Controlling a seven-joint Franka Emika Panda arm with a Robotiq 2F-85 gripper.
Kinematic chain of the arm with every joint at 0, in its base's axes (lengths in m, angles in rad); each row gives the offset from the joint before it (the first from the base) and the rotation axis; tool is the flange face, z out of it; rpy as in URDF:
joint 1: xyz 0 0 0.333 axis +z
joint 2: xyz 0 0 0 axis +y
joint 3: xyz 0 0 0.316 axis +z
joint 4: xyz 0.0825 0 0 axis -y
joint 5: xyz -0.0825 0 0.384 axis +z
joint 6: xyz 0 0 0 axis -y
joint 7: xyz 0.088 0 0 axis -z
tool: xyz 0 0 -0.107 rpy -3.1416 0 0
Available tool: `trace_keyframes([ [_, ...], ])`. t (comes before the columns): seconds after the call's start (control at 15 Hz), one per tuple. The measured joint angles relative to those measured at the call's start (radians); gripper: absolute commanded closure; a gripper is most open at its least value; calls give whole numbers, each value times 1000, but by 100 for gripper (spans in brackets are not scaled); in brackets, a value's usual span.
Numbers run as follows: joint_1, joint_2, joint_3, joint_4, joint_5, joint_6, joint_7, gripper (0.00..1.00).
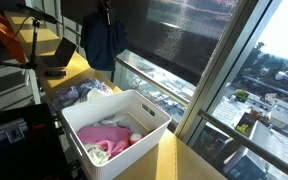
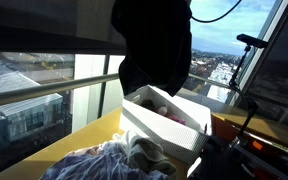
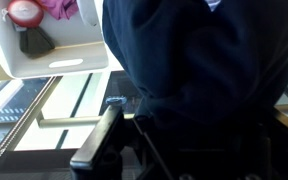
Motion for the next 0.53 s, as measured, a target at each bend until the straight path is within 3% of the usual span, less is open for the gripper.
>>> trace_keyframes([
  [0.33, 67, 155, 48, 0, -32, 1, 57, 100],
  [0.4, 67, 187, 46, 1, -33, 1, 57, 75],
  [0.53, 67, 241, 37, 3, -33, 1, 56, 67],
])
